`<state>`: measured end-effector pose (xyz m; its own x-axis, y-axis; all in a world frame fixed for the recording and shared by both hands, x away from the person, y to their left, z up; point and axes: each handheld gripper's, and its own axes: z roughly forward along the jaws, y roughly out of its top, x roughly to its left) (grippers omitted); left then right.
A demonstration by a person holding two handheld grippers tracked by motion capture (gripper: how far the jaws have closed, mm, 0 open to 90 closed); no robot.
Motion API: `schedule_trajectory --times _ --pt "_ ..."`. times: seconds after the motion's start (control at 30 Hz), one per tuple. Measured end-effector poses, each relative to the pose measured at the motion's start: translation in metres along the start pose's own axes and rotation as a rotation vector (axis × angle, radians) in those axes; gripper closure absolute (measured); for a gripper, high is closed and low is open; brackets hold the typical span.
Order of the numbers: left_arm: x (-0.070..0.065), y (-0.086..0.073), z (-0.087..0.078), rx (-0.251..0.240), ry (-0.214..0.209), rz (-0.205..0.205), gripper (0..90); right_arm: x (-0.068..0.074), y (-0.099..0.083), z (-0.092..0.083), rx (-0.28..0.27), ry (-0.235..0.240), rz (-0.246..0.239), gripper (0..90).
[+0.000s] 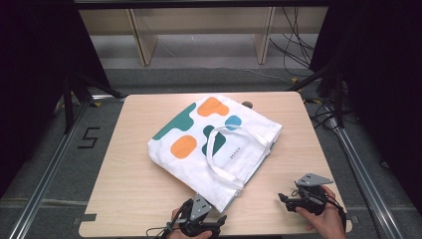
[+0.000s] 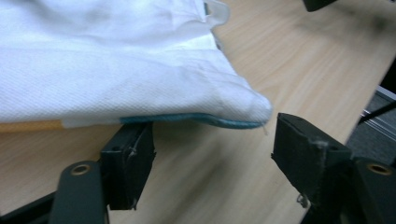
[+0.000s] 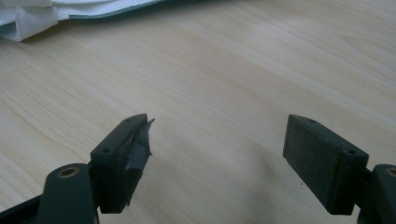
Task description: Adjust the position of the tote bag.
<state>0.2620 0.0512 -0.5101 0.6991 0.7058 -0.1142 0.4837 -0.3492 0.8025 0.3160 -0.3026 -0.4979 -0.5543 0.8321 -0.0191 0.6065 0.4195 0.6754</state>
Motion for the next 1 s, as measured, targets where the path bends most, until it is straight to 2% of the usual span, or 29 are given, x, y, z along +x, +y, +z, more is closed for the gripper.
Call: schedule_trajectory --times 0.03,0.13,0.17,0.2,0.23,0.3,0.33,0.37,0.4,0.43,0.47,0.53,0.6,0.63,0.73,0.77,0.87,0.9,0.97,1.0 --pt "0.000 0.000 0.003 -0.053 0.026 -0.036 32.7 0.001 0.000 0.000 -0.003 0.007 0.000 23.8" --pt "0.004 0.002 0.001 -0.065 0.017 -0.041 31.8 0.001 0.000 0.001 -0.001 0.006 -0.006 23.8" --pt "0.002 0.001 0.002 -0.071 0.022 -0.047 32.7 0.002 0.001 -0.001 0.035 0.031 0.019 23.8" --pt "0.002 0.001 0.002 -0.071 0.022 -0.047 35.8 0.003 0.001 -0.001 0.032 0.032 0.018 23.8" --pt "0.001 0.000 0.001 -0.086 -0.003 -0.048 39.5 0.004 0.000 0.000 0.020 0.006 0.017 23.8" --pt "0.001 0.000 0.001 -0.087 -0.012 -0.047 48.9 0.005 0.001 -0.002 0.022 -0.004 0.025 23.8" --pt "0.000 -0.001 -0.001 -0.107 -0.010 -0.046 52.1 0.004 0.000 -0.001 0.015 -0.005 0.007 23.8" --pt "0.000 -0.001 -0.001 -0.107 -0.010 -0.046 53.1 0.004 0.000 -0.001 0.015 -0.005 0.007 23.8" --pt "0.002 -0.001 -0.003 -0.110 0.024 -0.005 56.4 0.006 0.000 -0.001 0.009 -0.012 0.026 23.8" --pt "0.008 -0.001 -0.006 -0.120 0.026 -0.026 57.9 0.007 -0.001 0.000 0.009 -0.005 0.034 23.8" --pt "0.013 -0.002 -0.011 -0.120 0.033 -0.036 59.6 0.005 0.000 -0.001 0.012 -0.004 0.008 23.8" --pt "0.018 -0.003 -0.014 -0.120 0.041 -0.036 63.5 0.005 0.000 -0.001 0.012 -0.005 0.008 23.9" --pt "0.030 -0.006 -0.022 -0.116 0.069 -0.032 66.1 0.006 -0.001 0.000 0.001 -0.012 0.017 23.9" --pt "0.043 -0.008 -0.029 -0.117 0.076 -0.055 68.9 0.003 0.000 0.001 0.004 0.000 -0.001 23.9" --pt "0.066 -0.009 -0.042 -0.143 0.130 -0.097 72.3 0.005 0.000 -0.001 0.027 0.000 0.009 23.9" --pt "0.066 -0.009 -0.042 -0.143 0.130 -0.097 72.9 0.005 0.000 -0.001 0.027 0.000 0.009 23.9" --pt "0.088 -0.010 -0.050 -0.150 0.186 -0.122 73.0 0.006 0.001 -0.001 0.018 0.000 0.017 24.0" --pt "0.096 -0.010 -0.052 -0.146 0.210 -0.144 72.8 0.004 0.000 0.001 0.015 0.006 -0.012 24.0" --pt "0.111 -0.010 -0.055 -0.166 0.237 -0.195 71.5 0.004 0.001 0.000 0.032 0.015 0.005 24.0" --pt "0.115 -0.010 -0.055 -0.164 0.249 -0.210 70.8 0.002 0.001 0.001 0.018 0.022 -0.025 24.0"
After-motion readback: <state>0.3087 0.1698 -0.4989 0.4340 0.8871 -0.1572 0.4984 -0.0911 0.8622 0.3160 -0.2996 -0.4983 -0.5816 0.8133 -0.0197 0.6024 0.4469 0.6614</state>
